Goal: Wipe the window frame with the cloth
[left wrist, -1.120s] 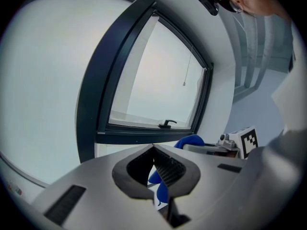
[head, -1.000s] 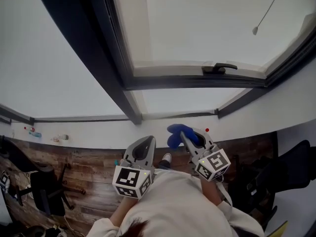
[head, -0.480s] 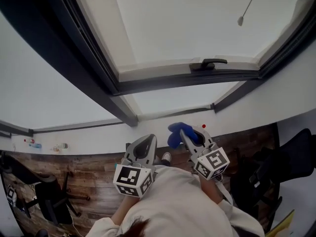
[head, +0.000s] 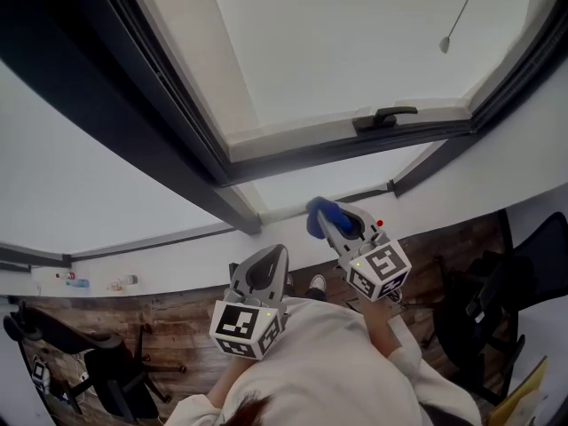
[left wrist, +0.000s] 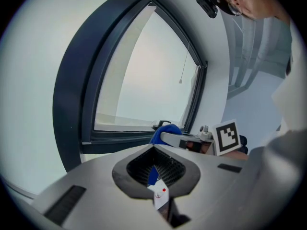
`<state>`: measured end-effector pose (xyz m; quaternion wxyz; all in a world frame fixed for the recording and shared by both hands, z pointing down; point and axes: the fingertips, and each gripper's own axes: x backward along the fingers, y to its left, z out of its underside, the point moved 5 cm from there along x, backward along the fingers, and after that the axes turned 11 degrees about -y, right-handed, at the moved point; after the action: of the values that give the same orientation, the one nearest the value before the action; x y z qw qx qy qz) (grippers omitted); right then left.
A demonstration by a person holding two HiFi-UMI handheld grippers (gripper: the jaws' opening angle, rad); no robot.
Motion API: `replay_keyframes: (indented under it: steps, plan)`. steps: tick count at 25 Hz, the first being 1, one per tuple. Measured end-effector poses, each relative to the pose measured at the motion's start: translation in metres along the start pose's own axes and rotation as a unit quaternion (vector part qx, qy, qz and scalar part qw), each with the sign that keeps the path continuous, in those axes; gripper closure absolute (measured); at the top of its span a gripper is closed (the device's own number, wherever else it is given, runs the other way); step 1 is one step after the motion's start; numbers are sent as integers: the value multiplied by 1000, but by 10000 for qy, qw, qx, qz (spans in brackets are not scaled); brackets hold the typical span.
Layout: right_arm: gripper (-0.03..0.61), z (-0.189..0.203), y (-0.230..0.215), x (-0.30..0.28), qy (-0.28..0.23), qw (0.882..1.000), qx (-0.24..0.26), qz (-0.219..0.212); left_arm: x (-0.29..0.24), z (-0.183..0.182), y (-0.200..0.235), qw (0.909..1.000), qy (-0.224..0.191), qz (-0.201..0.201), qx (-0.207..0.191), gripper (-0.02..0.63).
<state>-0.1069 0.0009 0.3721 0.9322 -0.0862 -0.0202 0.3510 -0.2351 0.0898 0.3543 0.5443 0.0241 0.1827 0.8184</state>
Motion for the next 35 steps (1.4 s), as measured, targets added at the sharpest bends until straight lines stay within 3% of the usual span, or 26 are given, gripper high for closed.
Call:
replay_keyframes:
  steps: [6,14,25,35]
  plan:
    - [534,10,23,-97,101,9990,169,-404,23,-9,44,9999,-114,-92,26,609]
    - [534,45,39,-189,540,9955,709,-309,51,-12,84,9999,-109,-30,113,608]
    - [534,70,50,-220,931,9892,1077,-362,68,-11,116,9985,-218,-338,374,608]
    - [534,72,47,-215,946,9845,1435,-355,59,-15,111,9993,-222,-153,262,609]
